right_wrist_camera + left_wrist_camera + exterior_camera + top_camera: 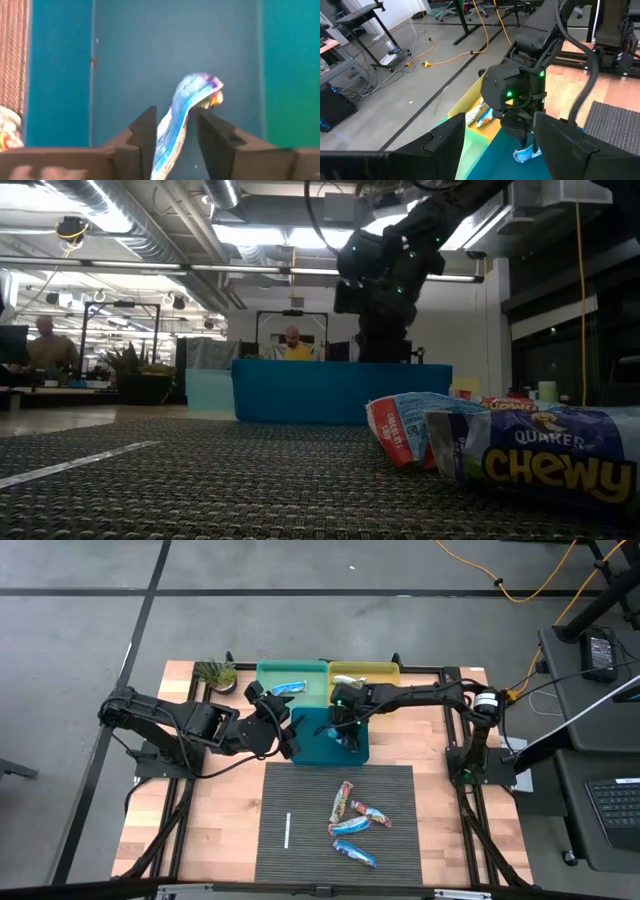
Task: Pick and place Granola Bars by type
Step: Put the blue granola bar into the blue bin
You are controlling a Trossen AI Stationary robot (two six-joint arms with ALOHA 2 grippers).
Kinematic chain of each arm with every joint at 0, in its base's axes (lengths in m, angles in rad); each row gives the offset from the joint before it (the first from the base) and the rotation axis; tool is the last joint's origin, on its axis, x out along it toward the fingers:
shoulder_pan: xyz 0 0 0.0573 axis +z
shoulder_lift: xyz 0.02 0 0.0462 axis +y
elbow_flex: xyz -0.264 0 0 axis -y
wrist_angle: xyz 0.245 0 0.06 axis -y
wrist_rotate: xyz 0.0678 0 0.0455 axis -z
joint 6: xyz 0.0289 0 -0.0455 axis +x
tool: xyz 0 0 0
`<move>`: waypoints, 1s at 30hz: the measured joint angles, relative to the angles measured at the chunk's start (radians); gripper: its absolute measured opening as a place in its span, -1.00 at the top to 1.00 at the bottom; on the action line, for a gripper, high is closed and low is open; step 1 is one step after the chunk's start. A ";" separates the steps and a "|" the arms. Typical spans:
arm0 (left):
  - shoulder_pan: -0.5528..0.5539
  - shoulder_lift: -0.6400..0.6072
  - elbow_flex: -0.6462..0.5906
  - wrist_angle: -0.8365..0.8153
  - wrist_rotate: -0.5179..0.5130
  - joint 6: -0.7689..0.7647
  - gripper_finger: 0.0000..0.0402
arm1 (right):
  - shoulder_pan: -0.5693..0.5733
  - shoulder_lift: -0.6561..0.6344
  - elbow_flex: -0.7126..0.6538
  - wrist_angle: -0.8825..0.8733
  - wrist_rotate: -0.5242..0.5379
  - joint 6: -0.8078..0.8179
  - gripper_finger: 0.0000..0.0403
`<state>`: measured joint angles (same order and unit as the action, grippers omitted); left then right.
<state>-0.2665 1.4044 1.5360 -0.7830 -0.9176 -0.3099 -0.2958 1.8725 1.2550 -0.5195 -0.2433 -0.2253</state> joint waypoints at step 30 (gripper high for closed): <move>0.000 0.000 0.000 -0.040 0.016 0.047 -0.14 | 0.228 -0.475 0.032 -0.310 0.122 0.077 0.08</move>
<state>-0.2661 1.4048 1.5360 -0.8230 -0.9019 -0.2625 -0.0676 1.3979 1.2865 -0.8294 -0.1215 -0.1481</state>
